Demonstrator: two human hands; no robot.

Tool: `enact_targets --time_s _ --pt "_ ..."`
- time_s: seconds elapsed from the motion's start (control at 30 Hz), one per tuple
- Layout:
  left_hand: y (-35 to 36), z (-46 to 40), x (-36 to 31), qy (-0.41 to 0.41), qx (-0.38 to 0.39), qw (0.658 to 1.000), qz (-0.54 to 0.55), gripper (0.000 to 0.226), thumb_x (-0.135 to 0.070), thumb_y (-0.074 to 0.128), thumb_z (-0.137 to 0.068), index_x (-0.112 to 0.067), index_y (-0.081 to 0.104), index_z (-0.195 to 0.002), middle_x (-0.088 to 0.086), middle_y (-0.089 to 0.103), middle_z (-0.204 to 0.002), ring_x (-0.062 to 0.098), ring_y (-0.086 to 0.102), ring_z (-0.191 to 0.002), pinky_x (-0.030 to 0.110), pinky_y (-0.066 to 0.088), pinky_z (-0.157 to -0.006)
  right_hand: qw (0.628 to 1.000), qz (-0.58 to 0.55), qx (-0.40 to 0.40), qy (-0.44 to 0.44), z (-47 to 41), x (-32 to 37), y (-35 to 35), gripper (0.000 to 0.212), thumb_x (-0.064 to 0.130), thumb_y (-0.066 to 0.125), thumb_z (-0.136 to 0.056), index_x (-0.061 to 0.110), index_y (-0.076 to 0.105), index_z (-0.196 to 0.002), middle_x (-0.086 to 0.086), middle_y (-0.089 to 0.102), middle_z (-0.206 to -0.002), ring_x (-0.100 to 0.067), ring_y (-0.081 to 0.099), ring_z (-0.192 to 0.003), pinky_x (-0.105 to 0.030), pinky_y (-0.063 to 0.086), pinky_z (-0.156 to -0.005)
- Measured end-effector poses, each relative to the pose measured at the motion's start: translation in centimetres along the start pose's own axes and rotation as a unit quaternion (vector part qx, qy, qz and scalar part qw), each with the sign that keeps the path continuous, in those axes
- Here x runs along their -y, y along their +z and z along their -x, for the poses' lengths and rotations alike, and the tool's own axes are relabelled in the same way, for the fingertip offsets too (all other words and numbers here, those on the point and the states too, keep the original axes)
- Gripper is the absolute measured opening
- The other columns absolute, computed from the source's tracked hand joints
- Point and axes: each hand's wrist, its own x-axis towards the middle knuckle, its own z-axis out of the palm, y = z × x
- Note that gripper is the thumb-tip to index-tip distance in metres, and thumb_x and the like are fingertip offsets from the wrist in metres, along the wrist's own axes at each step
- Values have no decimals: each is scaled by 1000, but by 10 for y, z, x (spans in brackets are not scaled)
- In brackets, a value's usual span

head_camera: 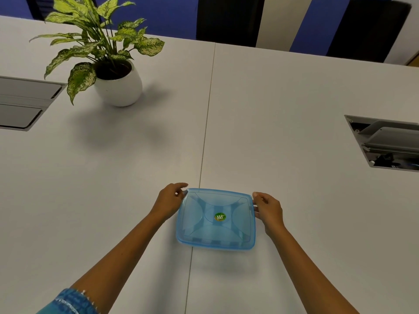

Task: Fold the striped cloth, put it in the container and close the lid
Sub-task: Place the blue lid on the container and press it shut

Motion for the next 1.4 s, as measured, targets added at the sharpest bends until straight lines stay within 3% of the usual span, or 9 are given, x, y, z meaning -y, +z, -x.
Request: enact_targets --time_s 0.1,0.2,0.37,0.47,0.6,0.77,0.93,1.17,1.4 --pt "2 20 11 20 16 1000 -3 39 -38 41 -96 -17 54 -126 12 61 -115 25 59 -102 44 54 -86 999 11 24 20 17 -7 -5 40 45 49 -92 9 61 -105 -11 67 -97 -26 66 -87 -37 56 -76" --pt "10 44 20 6 38 999 -11 63 -66 26 -87 -27 48 -130 4 65 -107 18 63 -92 41 57 -78 997 69 35 13 39 -22 -7 45 55 45 -90 14 58 -104 -7 65 -96 -22 65 -85 -40 58 -72" --pt "22 76 24 -53 58 997 -17 56 -57 27 -92 -35 21 -143 1 60 -109 18 68 -62 21 57 -52 988 142 67 -7 80 -36 -4 40 53 45 -90 16 48 -106 -6 60 -82 -23 66 -69 -38 59 -61" --pt "27 86 27 -89 73 992 44 63 -61 34 -88 -35 18 -143 9 56 -124 22 71 -62 26 60 -57 993 75 82 44 91 -38 -4 41 52 47 -90 14 44 -105 -8 61 -89 -24 67 -60 -33 59 -56" --pt "28 86 29 -126 61 981 133 63 -57 45 -87 -32 27 -142 11 60 -117 23 72 -66 31 61 -62 987 -36 103 120 89 -39 -6 46 47 55 -87 7 41 -105 -16 60 -104 -32 70 -69 -34 60 -58" --pt "28 89 28 -130 47 975 176 59 -50 52 -87 -28 34 -139 10 60 -115 27 70 -79 33 61 -64 981 -82 121 126 92 -36 -9 43 41 58 -88 5 42 -106 -20 56 -112 -34 68 -75 -30 58 -52" --pt "29 89 30 -135 40 968 209 60 -46 56 -86 -25 37 -139 13 61 -118 28 68 -90 31 59 -62 976 -103 135 134 94 -34 -10 40 38 61 -87 6 44 -104 -18 55 -112 -34 68 -81 -32 59 -54" --pt "28 92 30 -144 48 948 280 53 -30 61 -86 -18 43 -135 14 61 -107 24 66 -82 25 57 -49 957 -162 173 164 96 -35 -19 31 28 65 -86 2 50 -94 -16 61 -101 -33 67 -83 -33 61 -64" --pt "32 90 36 -130 33 956 261 57 -33 59 -87 -20 40 -139 16 62 -107 27 67 -85 29 58 -56 956 -168 165 173 96 -37 -18 37 30 66 -85 -1 53 -100 -18 62 -105 -32 67 -87 -33 61 -64"
